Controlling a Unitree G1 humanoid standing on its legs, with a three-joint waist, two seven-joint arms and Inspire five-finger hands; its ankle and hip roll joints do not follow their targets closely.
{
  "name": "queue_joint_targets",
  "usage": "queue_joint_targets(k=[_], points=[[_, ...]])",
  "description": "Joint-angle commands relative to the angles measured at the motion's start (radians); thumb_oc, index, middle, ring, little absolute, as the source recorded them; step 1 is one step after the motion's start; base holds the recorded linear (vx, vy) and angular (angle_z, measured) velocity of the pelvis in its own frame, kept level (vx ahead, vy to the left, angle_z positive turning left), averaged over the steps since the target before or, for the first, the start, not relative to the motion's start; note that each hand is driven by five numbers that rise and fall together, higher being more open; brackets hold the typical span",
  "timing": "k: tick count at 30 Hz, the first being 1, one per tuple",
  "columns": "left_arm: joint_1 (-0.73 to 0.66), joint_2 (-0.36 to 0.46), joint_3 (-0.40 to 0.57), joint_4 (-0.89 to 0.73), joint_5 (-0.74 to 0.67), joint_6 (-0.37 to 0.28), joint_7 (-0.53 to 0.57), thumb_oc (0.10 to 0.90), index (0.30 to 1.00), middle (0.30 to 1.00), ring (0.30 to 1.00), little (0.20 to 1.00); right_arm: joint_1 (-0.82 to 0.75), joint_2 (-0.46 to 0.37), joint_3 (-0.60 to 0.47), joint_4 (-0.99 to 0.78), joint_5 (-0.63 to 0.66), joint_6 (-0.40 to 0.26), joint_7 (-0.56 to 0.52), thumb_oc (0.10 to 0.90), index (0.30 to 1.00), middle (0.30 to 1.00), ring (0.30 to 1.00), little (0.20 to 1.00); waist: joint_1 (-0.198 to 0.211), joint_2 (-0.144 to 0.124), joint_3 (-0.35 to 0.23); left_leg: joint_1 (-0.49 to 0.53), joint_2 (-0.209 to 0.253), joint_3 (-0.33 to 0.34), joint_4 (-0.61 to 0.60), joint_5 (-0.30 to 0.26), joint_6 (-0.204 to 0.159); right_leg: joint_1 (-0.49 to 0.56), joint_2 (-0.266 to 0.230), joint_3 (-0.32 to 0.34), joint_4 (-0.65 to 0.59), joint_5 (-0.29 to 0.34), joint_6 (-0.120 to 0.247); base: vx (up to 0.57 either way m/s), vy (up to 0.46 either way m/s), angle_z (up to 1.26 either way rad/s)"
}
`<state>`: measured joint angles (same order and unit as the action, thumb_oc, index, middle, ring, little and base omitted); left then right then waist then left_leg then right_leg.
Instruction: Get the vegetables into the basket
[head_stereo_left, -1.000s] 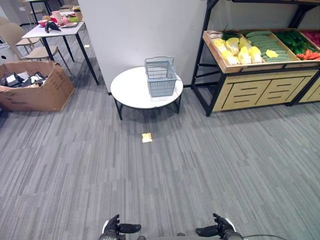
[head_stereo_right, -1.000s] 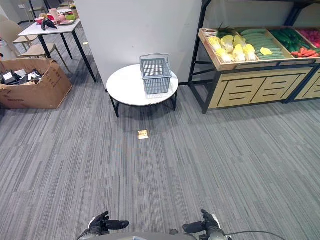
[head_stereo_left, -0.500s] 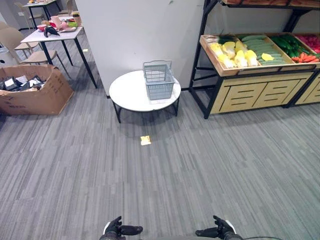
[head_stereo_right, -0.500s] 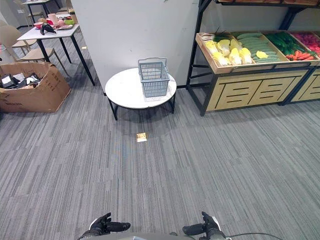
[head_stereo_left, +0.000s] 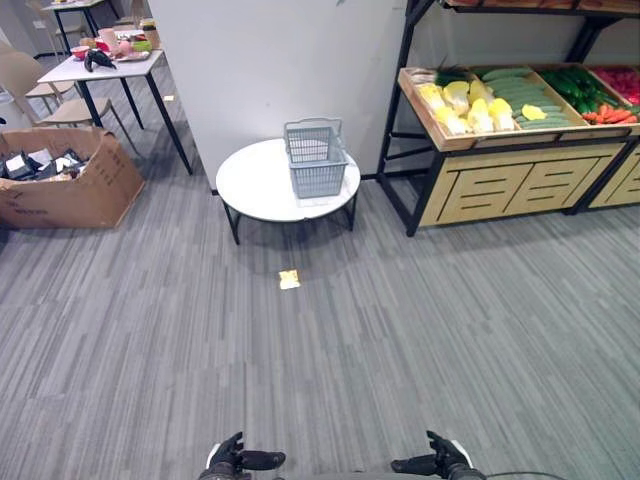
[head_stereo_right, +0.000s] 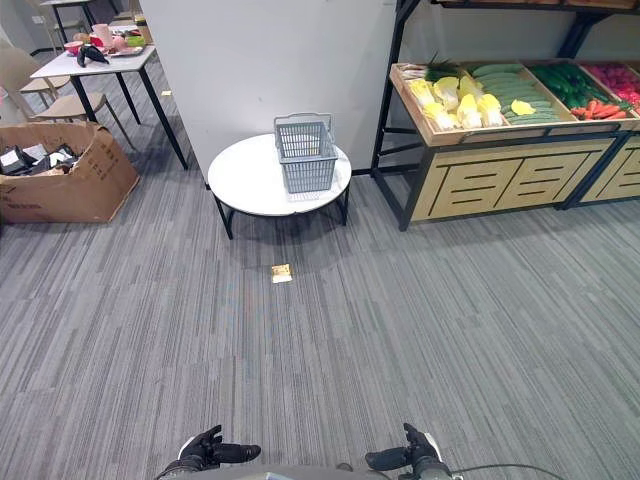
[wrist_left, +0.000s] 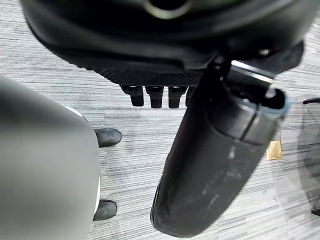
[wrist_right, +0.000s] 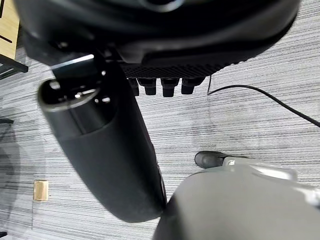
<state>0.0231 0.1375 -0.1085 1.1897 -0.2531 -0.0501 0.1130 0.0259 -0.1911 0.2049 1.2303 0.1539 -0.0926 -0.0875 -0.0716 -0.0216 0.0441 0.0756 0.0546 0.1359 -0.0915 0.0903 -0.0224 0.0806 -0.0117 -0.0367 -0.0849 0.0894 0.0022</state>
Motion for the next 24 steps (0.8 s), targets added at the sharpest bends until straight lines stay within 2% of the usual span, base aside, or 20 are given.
queue_joint_targets(k=[1, 5, 6, 7, 9, 12, 13, 14, 15, 17, 18, 19, 21, 23, 24], points=[[-0.092, 0.022, 0.069, 0.028, -0.068, -0.047, 0.053, 0.900, 1.000, 1.000, 1.000, 1.000, -0.073, -0.013, 0.019, 0.021, -0.020, -0.035, -0.029, 0.900, 1.000, 1.000, 1.000, 1.000, -0.008, -0.025, 0.086, 0.037, 0.076, 0.035, 0.075, -0.105, -0.027, -0.034, -0.030, -0.011, 0.099, -0.109, 0.017, -0.03, -0.172, 0.00], [-0.096, 0.027, 0.078, 0.022, -0.065, -0.047, 0.048, 0.900, 1.000, 1.000, 1.000, 1.000, -0.072, -0.024, 0.025, 0.007, -0.026, -0.033, -0.027, 0.900, 1.000, 1.000, 1.000, 1.000, 0.000, -0.052, 0.130, -0.102, 0.083, 0.015, 0.357, -0.093, -0.025, -0.027, -0.033, -0.009, 0.092, -0.106, -0.009, -0.03, -0.183, 0.09], [-0.096, 0.027, 0.078, 0.022, -0.065, -0.047, 0.048, 0.900, 1.000, 1.000, 1.000, 1.000, -0.072, -0.024, 0.025, 0.007, -0.027, -0.033, -0.026, 0.900, 1.000, 1.000, 1.000, 1.000, -0.002, -0.051, 0.129, -0.107, 0.084, 0.012, 0.362, -0.095, -0.025, -0.029, -0.032, -0.010, 0.093, -0.106, -0.009, 0.04, -0.138, 0.22], [-0.101, 0.026, 0.078, 0.018, -0.069, -0.047, 0.054, 0.900, 1.000, 1.000, 1.000, 1.000, -0.077, -0.035, 0.023, 0.009, -0.033, -0.029, -0.029, 0.900, 1.000, 1.000, 1.000, 1.000, 0.007, -0.065, 0.146, -0.176, 0.073, -0.003, 0.491, -0.066, -0.022, -0.014, -0.034, -0.010, 0.108, -0.121, -0.022, 0.07, -0.089, 0.25], [-0.101, 0.026, 0.075, 0.014, -0.073, -0.049, 0.058, 0.900, 1.000, 1.000, 1.000, 1.000, -0.072, -0.040, 0.022, 0.010, -0.035, -0.027, -0.027, 0.900, 1.000, 1.000, 1.000, 1.000, 0.011, -0.069, 0.155, -0.241, 0.079, 0.011, 0.446, -0.052, -0.015, 0.000, -0.036, -0.010, 0.110, -0.135, -0.022, 0.11, -0.036, 0.17], [-0.099, 0.025, 0.069, 0.012, -0.066, -0.050, 0.078, 0.900, 1.000, 1.000, 1.000, 1.000, -0.066, -0.044, 0.019, 0.006, -0.038, -0.024, -0.032, 0.900, 1.000, 1.000, 1.000, 1.000, 0.024, -0.067, 0.165, -0.290, 0.120, 0.050, 0.308, -0.013, -0.026, 0.033, -0.040, -0.002, 0.105, -0.160, -0.014, 0.17, 0.074, 0.03], [-0.100, 0.027, 0.067, 0.011, -0.068, -0.052, 0.085, 0.900, 1.000, 1.000, 1.000, 1.000, -0.065, -0.043, 0.022, 0.005, -0.043, -0.023, -0.036, 0.900, 1.000, 1.000, 1.000, 1.000, 0.029, -0.056, 0.171, -0.311, 0.134, 0.050, 0.249, 0.042, -0.043, 0.044, -0.030, 0.006, 0.108, -0.178, -0.013, 0.13, 0.067, -0.02], [-0.100, 0.027, 0.067, 0.011, -0.068, -0.052, 0.085, 0.900, 1.000, 1.000, 1.000, 1.000, -0.065, -0.043, 0.022, 0.005, -0.043, -0.023, -0.036, 0.900, 1.000, 1.000, 1.000, 1.000, 0.029, -0.056, 0.171, -0.310, 0.133, 0.050, 0.248, 0.043, -0.043, 0.044, -0.030, 0.006, 0.108, -0.178, -0.013, 0.22, 0.114, -0.10], [-0.098, 0.021, 0.061, 0.001, -0.083, -0.056, 0.099, 0.900, 1.000, 1.000, 1.000, 1.000, -0.062, -0.043, 0.028, 0.006, -0.050, -0.022, -0.041, 0.900, 1.000, 1.000, 1.000, 1.000, 0.044, -0.045, 0.182, -0.362, 0.141, 0.041, 0.195, 0.094, -0.062, 0.065, -0.022, 0.027, 0.112, -0.192, -0.012, 0.26, 0.125, -0.05], [-0.094, 0.015, 0.063, 0.000, -0.086, -0.059, 0.098, 0.900, 1.000, 1.000, 1.000, 1.000, -0.059, -0.039, 0.028, 0.009, -0.055, -0.022, -0.041, 0.900, 1.000, 1.000, 1.000, 1.000, 0.058, -0.032, 0.174, -0.377, 0.136, 0.007, 0.129, 0.116, -0.075, 0.100, -0.016, 0.058, 0.105, -0.211, -0.006, 0.35, 0.186, -0.16], [-0.089, 0.015, 0.064, 0.002, -0.086, -0.060, 0.095, 0.900, 1.000, 1.000, 1.000, 1.000, -0.057, -0.038, 0.029, 0.011, -0.059, -0.022, -0.038, 0.900, 1.000, 1.000, 1.000, 1.000, 0.061, -0.032, 0.173, -0.363, 0.127, 0.003, 0.134, 0.120, -0.078, 0.117, -0.020, 0.066, 0.101, -0.214, -0.004, 0.34, 0.226, -0.40], [-0.080, 0.014, 0.065, 0.001, -0.082, -0.055, 0.090, 0.900, 1.000, 1.000, 1.000, 1.000, -0.054, -0.034, 0.031, 0.010, -0.062, -0.021, -0.036, 0.900, 1.000, 1.000, 1.000, 1.000, 0.062, -0.029, 0.161, -0.331, 0.122, -0.003, 0.118, 0.099, -0.064, 0.127, -0.027, 0.078, 0.110, -0.227, 0.006, 0.29, 0.232, -0.53], [-0.081, 0.021, 0.067, 0.004, -0.070, -0.053, 0.091, 0.900, 1.000, 1.000, 1.000, 1.000, -0.048, -0.031, 0.023, 0.012, -0.061, -0.024, -0.041, 0.900, 1.000, 1.000, 1.000, 1.000, 0.054, -0.028, 0.150, -0.308, 0.118, 0.019, 0.109, 0.105, -0.060, 0.132, -0.038, 0.067, 0.110, -0.233, 0.012, 0.24, 0.245, -0.55], [-0.083, 0.025, 0.062, -0.002, -0.060, -0.053, 0.095, 0.900, 1.000, 1.000, 1.000, 1.000, -0.046, -0.030, 0.012, 0.007, -0.056, -0.023, -0.054, 0.900, 1.000, 1.000, 1.000, 1.000, 0.049, -0.034, 0.143, -0.295, 0.096, 0.032, 0.131, 0.070, -0.035, 0.121, -0.061, 0.072, 0.135, -0.233, 0.034, 0.16, 0.204, -0.47], [-0.083, 0.025, 0.062, -0.003, -0.060, -0.053, 0.095, 0.900, 1.000, 1.000, 1.000, 1.000, -0.046, -0.029, 0.012, 0.007, -0.056, -0.023, -0.054, 0.900, 1.000, 1.000, 1.000, 1.000, 0.049, -0.035, 0.143, -0.295, 0.096, 0.033, 0.133, 0.069, -0.034, 0.121, -0.062, 0.072, 0.135, -0.234, 0.034, 0.17, 0.224, -0.33]])
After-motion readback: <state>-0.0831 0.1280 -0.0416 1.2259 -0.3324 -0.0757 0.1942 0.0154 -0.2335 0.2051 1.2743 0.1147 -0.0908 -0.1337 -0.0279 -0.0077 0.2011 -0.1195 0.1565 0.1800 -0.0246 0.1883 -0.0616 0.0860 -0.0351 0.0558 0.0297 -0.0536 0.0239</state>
